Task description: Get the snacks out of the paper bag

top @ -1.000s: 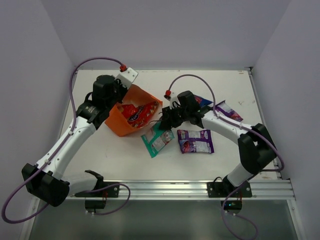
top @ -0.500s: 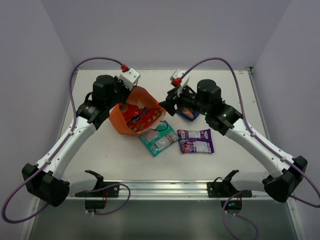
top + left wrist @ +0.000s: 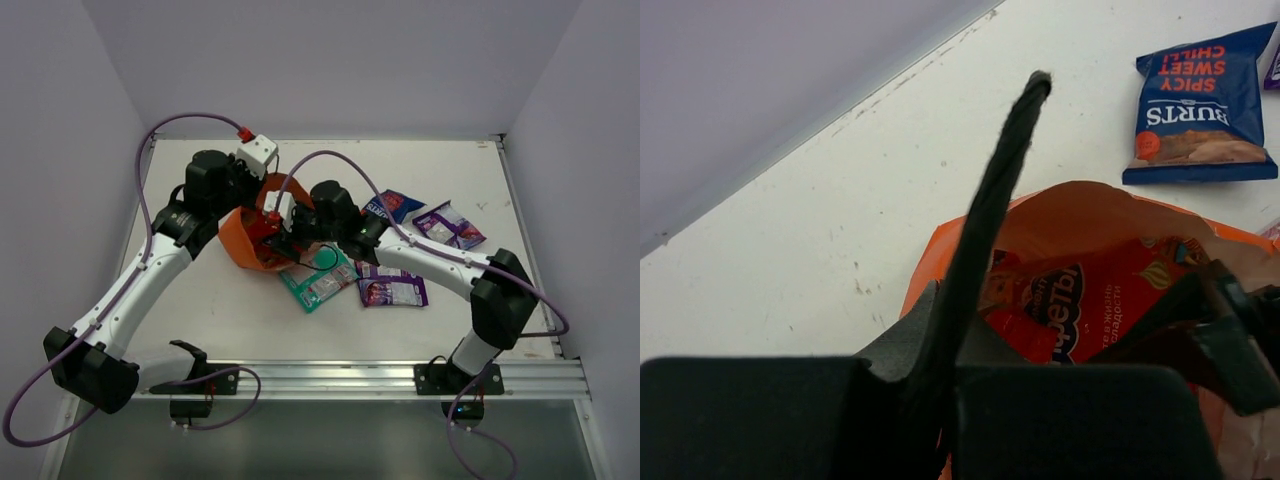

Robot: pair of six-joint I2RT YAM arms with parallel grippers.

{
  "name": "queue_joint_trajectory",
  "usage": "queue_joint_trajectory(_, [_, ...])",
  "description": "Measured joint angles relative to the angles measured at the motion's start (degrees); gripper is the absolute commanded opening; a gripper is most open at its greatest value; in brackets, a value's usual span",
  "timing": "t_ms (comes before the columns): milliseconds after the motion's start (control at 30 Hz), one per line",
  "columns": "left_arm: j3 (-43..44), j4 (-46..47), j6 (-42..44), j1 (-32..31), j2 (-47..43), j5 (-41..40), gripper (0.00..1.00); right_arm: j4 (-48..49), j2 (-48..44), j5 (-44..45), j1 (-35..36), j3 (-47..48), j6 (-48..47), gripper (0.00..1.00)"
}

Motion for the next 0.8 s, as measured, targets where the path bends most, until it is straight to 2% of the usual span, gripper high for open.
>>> queue_joint_trajectory(333, [0.0,-0.4,-2.5,0.0,-0.1,1.2,0.00,14.8,8.3,7.6,0.2,-1.1,2.1,0.87])
queue_joint_trajectory(633, [0.0,-0.6,-2.8,0.2,-0.4,1.7,0.00,19.9,14.5,12.3,-0.3,-1.1,9.3,0.98])
queue_joint_trajectory(733, [0.0,-0.8,-3.1,0.2,-0.5,2.1,0.00,20.2,15.8,13.2,-0.7,-1.0,11.2,0.95])
queue_joint_trajectory(800, [0.0,-0.9,-3.1,0.2,-0.6,2.3,0.00,20.2,16.5,13.6,-0.9,-0.8,12.0,0.86])
